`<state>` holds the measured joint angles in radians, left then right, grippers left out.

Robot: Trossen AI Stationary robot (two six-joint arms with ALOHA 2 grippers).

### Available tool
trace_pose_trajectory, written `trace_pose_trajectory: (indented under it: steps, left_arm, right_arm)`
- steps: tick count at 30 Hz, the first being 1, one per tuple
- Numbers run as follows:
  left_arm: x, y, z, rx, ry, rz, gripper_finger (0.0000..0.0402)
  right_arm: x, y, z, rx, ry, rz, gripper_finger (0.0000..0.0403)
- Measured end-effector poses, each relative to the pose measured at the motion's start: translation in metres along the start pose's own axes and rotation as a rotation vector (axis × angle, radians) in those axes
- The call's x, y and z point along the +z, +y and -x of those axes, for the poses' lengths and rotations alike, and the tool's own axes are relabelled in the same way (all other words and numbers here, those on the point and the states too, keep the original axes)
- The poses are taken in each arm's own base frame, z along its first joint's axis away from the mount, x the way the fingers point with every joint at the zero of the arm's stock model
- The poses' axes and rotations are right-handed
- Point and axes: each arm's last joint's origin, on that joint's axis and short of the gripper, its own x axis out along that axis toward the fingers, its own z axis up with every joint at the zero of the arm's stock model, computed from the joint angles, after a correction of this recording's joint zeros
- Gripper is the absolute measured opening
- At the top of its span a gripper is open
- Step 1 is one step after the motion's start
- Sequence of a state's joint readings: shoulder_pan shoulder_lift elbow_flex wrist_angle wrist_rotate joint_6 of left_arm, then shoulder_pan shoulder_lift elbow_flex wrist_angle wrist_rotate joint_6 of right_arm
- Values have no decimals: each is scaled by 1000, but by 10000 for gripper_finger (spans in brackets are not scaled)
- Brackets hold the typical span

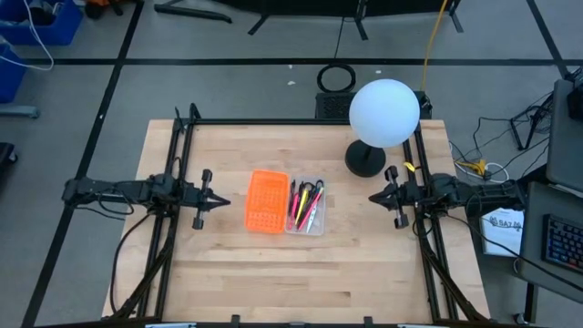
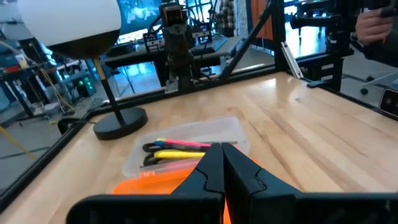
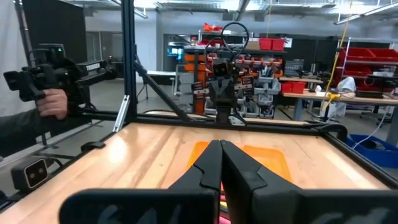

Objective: Pick & place school supplies into a supply box
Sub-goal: Return to Home Position

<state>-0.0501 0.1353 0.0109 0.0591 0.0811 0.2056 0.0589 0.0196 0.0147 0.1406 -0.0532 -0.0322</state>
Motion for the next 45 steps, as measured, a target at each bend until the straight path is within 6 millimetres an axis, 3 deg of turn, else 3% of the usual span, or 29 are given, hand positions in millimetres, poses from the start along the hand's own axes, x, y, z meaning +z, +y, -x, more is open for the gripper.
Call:
trace_pose_trajectory:
  steps: [10,14,26,37,45]
  left_arm:
    - [0,0,0,10,-1,46,12]
    - [0,0,0,19,0,146,22]
    - [0,0,0,21,-1,211,4]
    - [0,0,0,22,-1,211,52]
    - [0,0,0,22,-1,210,56]
  right_arm:
    - [1,0,0,-3,-11,33,0]
    - [1,0,0,-4,-10,33,0]
    - [1,0,0,-1,-10,33,0]
    - [1,0,0,-1,-10,33,0]
    - [1,0,0,-1,-10,33,0]
